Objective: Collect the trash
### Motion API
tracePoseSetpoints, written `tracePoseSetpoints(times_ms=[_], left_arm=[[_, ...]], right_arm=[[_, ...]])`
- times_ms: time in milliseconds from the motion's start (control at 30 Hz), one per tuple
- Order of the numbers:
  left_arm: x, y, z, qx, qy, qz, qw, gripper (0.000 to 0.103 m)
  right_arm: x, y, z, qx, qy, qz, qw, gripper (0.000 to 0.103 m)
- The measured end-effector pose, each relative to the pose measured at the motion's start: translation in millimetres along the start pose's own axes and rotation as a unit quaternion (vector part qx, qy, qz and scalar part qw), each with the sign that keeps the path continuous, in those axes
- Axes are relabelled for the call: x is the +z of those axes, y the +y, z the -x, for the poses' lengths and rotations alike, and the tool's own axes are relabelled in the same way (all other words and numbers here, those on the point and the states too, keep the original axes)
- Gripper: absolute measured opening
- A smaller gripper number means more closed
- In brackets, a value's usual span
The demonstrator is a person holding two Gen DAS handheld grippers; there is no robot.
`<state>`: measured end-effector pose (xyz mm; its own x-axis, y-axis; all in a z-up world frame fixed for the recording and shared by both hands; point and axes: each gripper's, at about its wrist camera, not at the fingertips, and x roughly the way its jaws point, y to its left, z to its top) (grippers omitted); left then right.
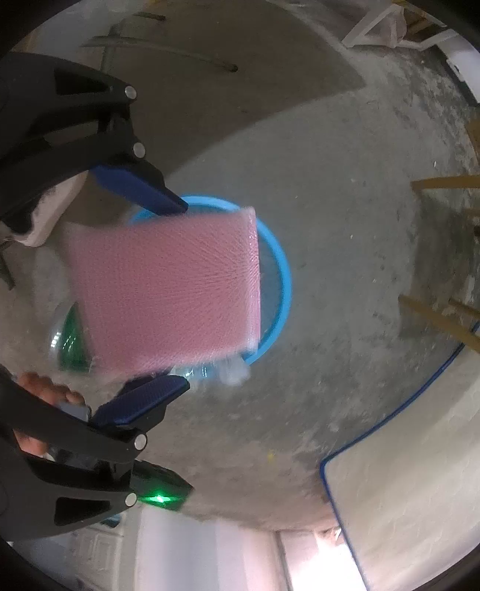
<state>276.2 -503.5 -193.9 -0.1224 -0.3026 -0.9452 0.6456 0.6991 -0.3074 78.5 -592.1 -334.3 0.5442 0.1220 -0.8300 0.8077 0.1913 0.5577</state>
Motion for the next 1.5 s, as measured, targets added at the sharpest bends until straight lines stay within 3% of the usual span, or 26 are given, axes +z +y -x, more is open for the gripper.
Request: tracePoseSetpoints(times_ms=[133,300,567,733,867,1033,1133,1267,1367,1500], left_arm=[[0,-2,3,-0.012,-0.013,0.008,0.9998,0.084],[-6,-1,29,-0.024,-0.039,-0.013,0.9989,0.084],[-43,2,113,-0.043,-0.105,-0.055,0.992,0.084],[-80,29,182,-0.056,-0.168,-0.052,0.9829,0.084],[-108,55,226,-0.037,-0.202,-0.039,0.9779,0.084],[-159,109,276,-0.027,-0.239,-0.011,0.9706,0.084],[-197,152,305,-0.019,-0.269,0.016,0.9629,0.085],[-257,222,334,0.016,-0.309,0.079,0.9478,0.089],[-297,273,345,0.048,-0.324,0.14,0.9344,0.089],[-344,333,359,0.094,-0.345,0.234,0.9042,0.09]], right_arm=[[5,-14,-11,-0.017,-0.015,-0.004,1.0,0.074],[0,-18,4,-0.037,-0.037,0.014,0.999,0.074],[-15,-11,59,-0.051,-0.087,0.066,0.993,0.074],[-31,1,101,-0.043,-0.117,0.106,0.987,0.074],[-45,19,124,-0.038,-0.126,0.148,0.98,0.074],[-51,81,131,-0.026,-0.106,0.253,0.961,0.074],[-44,132,109,-0.018,-0.058,0.305,0.95,0.081],[-26,202,43,-0.003,0.031,0.339,0.94,0.087],[-3,243,-36,-0.047,0.088,0.335,0.937,0.087],[24,259,-164,-0.111,0.185,0.291,0.932,0.087]])
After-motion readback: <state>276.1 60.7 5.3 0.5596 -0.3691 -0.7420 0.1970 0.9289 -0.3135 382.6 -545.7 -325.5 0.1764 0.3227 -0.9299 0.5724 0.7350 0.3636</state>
